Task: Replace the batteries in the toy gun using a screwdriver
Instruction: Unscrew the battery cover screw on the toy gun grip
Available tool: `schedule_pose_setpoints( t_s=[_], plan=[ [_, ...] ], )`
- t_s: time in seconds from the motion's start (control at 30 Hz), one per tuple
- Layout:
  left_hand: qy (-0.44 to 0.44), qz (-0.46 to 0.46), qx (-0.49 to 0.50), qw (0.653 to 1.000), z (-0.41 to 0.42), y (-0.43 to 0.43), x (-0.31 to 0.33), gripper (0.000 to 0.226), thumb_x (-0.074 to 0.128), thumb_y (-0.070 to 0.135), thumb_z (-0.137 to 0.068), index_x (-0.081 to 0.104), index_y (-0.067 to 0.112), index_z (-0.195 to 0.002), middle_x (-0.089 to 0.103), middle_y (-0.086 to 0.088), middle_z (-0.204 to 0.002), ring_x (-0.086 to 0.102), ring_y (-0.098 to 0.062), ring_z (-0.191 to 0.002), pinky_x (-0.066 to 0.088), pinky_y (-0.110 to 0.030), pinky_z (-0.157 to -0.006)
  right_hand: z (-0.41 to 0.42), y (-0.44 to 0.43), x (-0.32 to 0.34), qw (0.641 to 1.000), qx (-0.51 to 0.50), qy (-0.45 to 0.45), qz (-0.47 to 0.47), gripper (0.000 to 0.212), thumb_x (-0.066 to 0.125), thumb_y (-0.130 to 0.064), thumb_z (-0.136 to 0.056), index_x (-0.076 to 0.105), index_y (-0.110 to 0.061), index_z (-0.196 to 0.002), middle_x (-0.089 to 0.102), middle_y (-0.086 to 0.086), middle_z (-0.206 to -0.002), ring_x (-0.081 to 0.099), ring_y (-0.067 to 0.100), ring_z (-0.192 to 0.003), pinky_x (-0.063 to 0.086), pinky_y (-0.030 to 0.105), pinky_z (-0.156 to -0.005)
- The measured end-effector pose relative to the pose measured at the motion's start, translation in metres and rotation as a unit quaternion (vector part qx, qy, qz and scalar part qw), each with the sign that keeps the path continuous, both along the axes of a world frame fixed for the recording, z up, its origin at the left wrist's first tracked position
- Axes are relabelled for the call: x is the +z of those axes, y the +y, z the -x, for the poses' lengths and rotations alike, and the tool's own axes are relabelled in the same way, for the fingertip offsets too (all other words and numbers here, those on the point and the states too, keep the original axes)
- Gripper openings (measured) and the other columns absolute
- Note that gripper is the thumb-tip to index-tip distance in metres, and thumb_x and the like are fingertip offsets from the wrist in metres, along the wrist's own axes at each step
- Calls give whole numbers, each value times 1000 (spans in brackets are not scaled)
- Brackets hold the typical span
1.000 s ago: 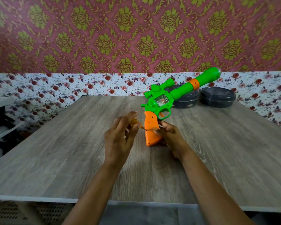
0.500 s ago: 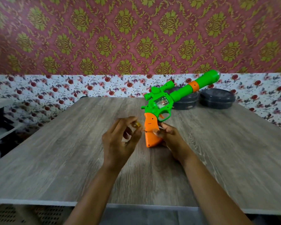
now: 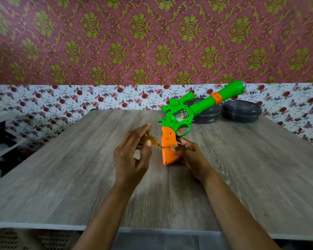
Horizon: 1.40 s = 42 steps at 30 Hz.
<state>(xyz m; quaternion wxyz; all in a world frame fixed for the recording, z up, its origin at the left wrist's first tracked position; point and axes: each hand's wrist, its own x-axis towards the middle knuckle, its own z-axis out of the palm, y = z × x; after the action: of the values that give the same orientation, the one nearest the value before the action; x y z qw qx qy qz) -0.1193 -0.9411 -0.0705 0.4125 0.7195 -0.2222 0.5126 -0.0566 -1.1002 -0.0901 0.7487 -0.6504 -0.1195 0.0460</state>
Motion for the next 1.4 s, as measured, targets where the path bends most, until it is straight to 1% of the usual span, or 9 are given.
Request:
schedule_pose_setpoints(
  t_s=[0.23, 0.37, 0.5, 0.7, 0.83, 0.93, 1.07, 1.23, 1.4],
  plan=[
    [6, -10, 26, 1000, -1, 3, -1, 38, 49, 22, -93, 49, 10, -129, 66, -1, -103, 68, -7, -75, 56, -22, -65, -4, -1, -2, 1000, -7, 18, -1, 39, 50, -2, -91, 51, -8, -130, 62, 9, -113, 61, 14, -93, 49, 35, -87],
    [20, 21, 21, 999, -1, 1, -1, 22, 64, 22, -82, 63, 11, -101, 64, 11, -88, 61, 7, -76, 45, -4, -67, -4, 0, -2, 1000, -2, 16, 2, 36, 50, -1, -91, 53, -10, -126, 62, 9, -112, 61, 13, -90, 53, 30, -78],
    [28, 78, 7, 997, -1, -1, 0, 23, 70, 29, -75, 52, 19, -85, 59, 18, -81, 60, 3, -70, 45, -6, -63, -3, -1, -2, 1000, 6, 7, 1, 33, 50, -2, -91, 55, -14, -121, 63, 9, -110, 61, 12, -89, 53, 31, -79],
    [13, 21, 11, 1000, -3, 1, -2, 29, 61, 21, -86, 56, 25, -114, 65, 3, -91, 64, 1, -76, 48, -8, -67, -4, -2, -3, 1000, 4, 8, -2, 32, 51, -2, -90, 56, -18, -116, 64, 8, -110, 62, 11, -89, 54, 29, -79],
    [-2, -3, 0, 1000, -2, 1, 0, 34, 52, 14, -89, 54, 13, -124, 68, -3, -95, 66, -1, -77, 52, -12, -68, -5, -2, -2, 1000, 0, 18, 1, 32, 51, -3, -91, 55, -18, -118, 63, 10, -114, 61, 16, -95, 51, 40, -87],
    [-12, -7, 6, 1000, -2, 1, 0, 35, 52, 15, -90, 51, 9, -126, 67, 0, -97, 64, 11, -79, 53, -10, -68, -6, -2, -3, 1000, -1, 23, 7, 35, 52, -4, -90, 54, -16, -123, 62, 13, -120, 60, 21, -103, 49, 46, -93],
    [6, 38, 7, 999, -1, 3, 1, 25, 64, 27, -83, 62, 18, -107, 64, 23, -90, 63, 2, -65, 48, -8, -59, -4, -2, -3, 1000, 11, 12, -1, 42, 64, -15, -76, 57, -19, -117, 66, 6, -110, 63, 13, -93, 56, 30, -77],
    [37, 89, -22, 995, 0, 2, 1, 26, 71, 34, -73, 48, 26, -81, 62, 12, -79, 61, -5, -61, 48, -16, -54, -4, -3, -4, 1000, 18, 3, 2, 48, 60, -24, -67, 59, -20, -114, 68, -1, -100, 64, 6, -86, 55, 21, -69],
    [45, 20, -40, 998, -1, 2, 0, 29, 63, 26, -84, 57, 33, -112, 66, 3, -90, 68, -5, -70, 56, -21, -62, -3, -2, -2, 1000, 8, 15, -2, 48, 62, -20, -67, 58, -18, -115, 66, 4, -103, 63, 10, -87, 53, 28, -78]
  ],
)
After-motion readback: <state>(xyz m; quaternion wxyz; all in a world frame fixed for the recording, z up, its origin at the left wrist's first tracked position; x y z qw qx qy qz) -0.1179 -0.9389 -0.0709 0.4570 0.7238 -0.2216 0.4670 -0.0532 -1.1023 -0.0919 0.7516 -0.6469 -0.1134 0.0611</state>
